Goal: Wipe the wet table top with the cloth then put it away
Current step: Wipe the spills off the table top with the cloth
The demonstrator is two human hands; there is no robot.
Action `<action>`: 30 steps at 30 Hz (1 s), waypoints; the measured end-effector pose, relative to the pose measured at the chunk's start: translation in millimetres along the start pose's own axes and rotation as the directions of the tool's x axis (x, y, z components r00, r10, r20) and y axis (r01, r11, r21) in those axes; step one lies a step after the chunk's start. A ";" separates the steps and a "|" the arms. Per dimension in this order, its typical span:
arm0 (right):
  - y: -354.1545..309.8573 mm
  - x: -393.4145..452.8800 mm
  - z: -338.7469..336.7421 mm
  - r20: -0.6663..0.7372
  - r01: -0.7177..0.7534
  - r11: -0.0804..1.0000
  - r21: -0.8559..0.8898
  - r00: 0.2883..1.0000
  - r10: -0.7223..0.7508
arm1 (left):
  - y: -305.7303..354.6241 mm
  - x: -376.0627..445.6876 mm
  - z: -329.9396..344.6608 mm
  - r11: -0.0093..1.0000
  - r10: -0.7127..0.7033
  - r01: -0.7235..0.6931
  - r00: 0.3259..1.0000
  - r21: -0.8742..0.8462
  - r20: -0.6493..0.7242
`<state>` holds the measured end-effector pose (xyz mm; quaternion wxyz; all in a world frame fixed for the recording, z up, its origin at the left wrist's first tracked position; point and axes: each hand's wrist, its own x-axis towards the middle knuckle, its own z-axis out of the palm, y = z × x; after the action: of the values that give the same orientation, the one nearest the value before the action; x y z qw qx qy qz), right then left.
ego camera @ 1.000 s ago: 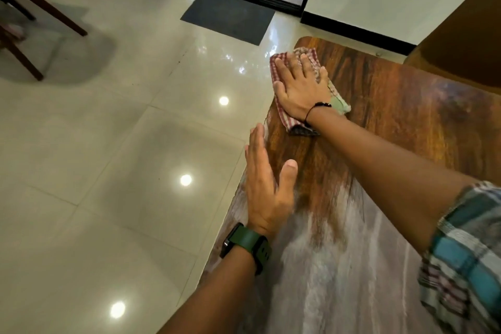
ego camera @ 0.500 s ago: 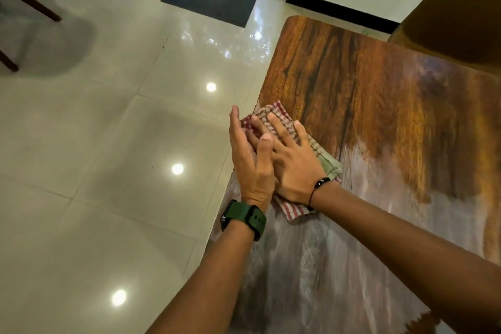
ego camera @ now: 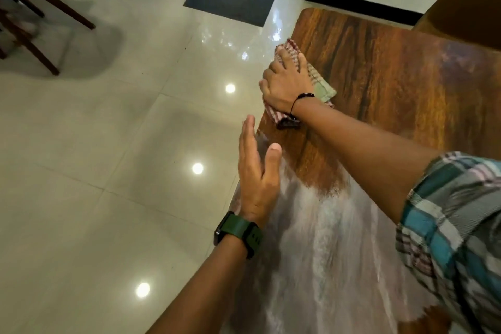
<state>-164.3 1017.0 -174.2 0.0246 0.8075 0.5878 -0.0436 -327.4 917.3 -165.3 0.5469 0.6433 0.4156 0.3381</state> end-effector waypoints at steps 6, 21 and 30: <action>-49.5 -127.3 15.7 0.100 0.121 0.992 0.037 0.987 -0.124 | -0.7 -13.7 -8.5 0.996 0.047 -0.039 0.994 0.077 -0.100; -22.6 -216.8 32.6 -0.033 -0.316 0.933 0.171 0.945 0.326 | -16.9 -54.9 -14.1 0.940 0.163 -0.222 0.959 0.259 0.233; 98.7 -99.2 15.6 -0.009 -0.496 0.840 0.220 0.860 0.510 | -17.4 -53.3 -14.2 0.941 0.173 -0.231 0.956 0.248 0.236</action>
<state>-101.3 891.2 -181.0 -0.0699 0.9322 0.3480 -0.0705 -365.5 876.1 -179.0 0.4563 0.7839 0.3293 0.2623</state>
